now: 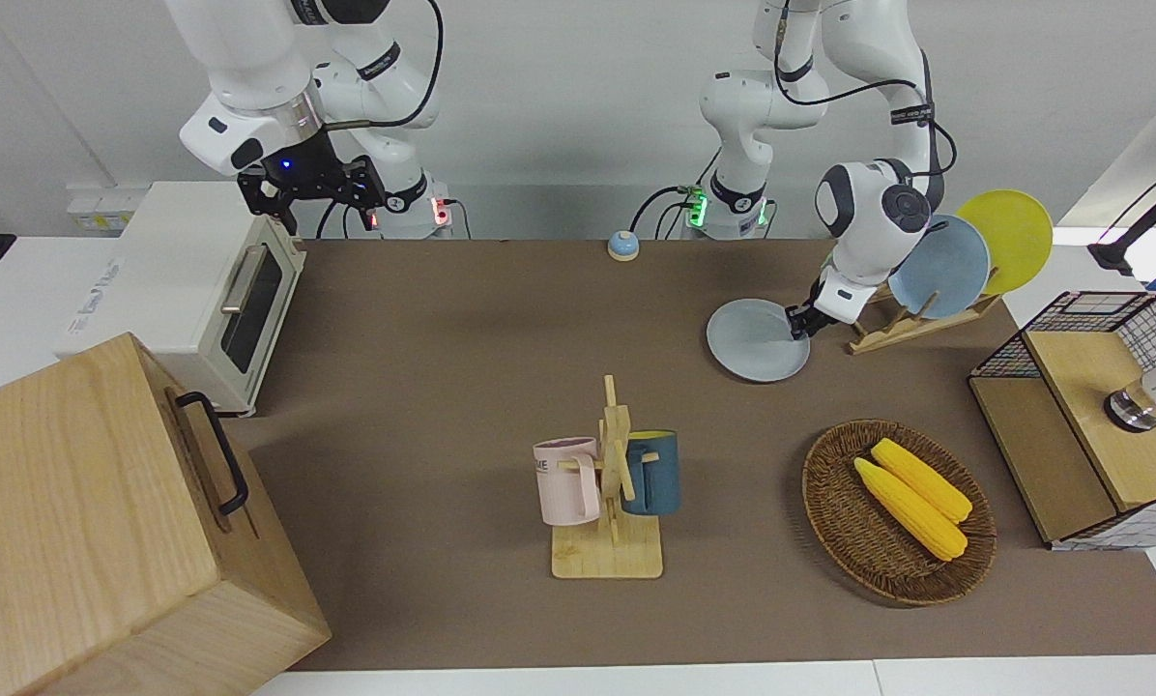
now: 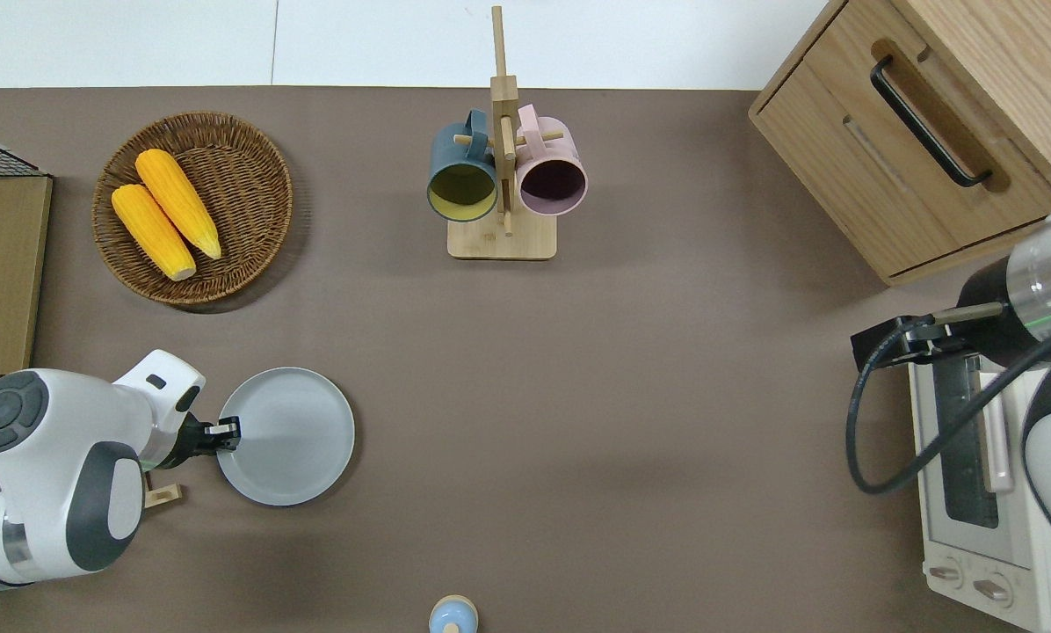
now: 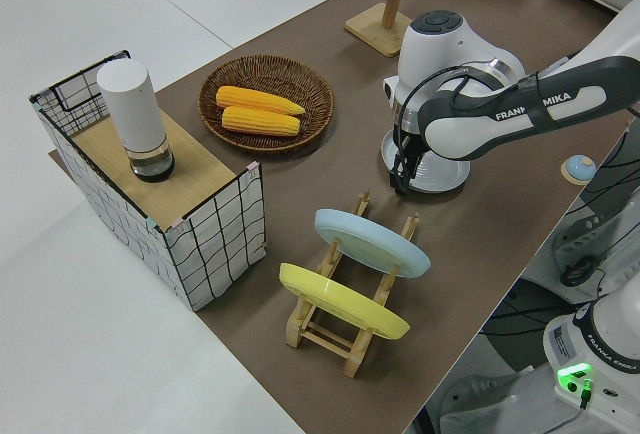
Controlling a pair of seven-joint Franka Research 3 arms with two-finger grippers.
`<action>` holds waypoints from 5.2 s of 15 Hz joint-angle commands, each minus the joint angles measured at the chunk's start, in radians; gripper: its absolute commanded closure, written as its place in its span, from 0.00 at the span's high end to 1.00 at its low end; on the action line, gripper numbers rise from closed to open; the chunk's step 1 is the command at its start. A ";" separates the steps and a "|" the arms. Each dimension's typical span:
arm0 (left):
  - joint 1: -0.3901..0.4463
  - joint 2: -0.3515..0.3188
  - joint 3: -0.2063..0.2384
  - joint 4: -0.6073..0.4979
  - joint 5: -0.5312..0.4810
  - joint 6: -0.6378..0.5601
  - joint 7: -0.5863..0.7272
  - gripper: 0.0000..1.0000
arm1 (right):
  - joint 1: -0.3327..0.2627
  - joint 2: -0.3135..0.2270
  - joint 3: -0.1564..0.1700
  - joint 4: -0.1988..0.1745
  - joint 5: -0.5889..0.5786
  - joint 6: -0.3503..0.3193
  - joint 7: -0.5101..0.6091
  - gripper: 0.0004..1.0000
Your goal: Pick gray plate from table and place it on lower plate rack with left arm
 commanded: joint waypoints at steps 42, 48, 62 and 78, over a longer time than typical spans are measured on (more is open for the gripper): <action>-0.018 -0.128 -0.011 0.613 0.386 -0.824 -0.034 0.00 | -0.023 -0.002 0.021 0.006 -0.006 -0.011 0.012 0.98; -0.033 -0.123 -0.013 0.581 0.570 -0.883 -0.109 0.00 | -0.023 -0.002 0.020 0.007 -0.006 -0.011 0.012 0.98; -0.042 -0.088 -0.103 0.368 0.835 -0.886 -0.446 0.00 | -0.023 -0.002 0.021 0.007 -0.006 -0.011 0.012 0.98; -0.050 -0.026 -0.106 0.269 0.854 -0.778 -0.681 0.00 | -0.023 -0.002 0.021 0.007 -0.006 -0.011 0.012 0.98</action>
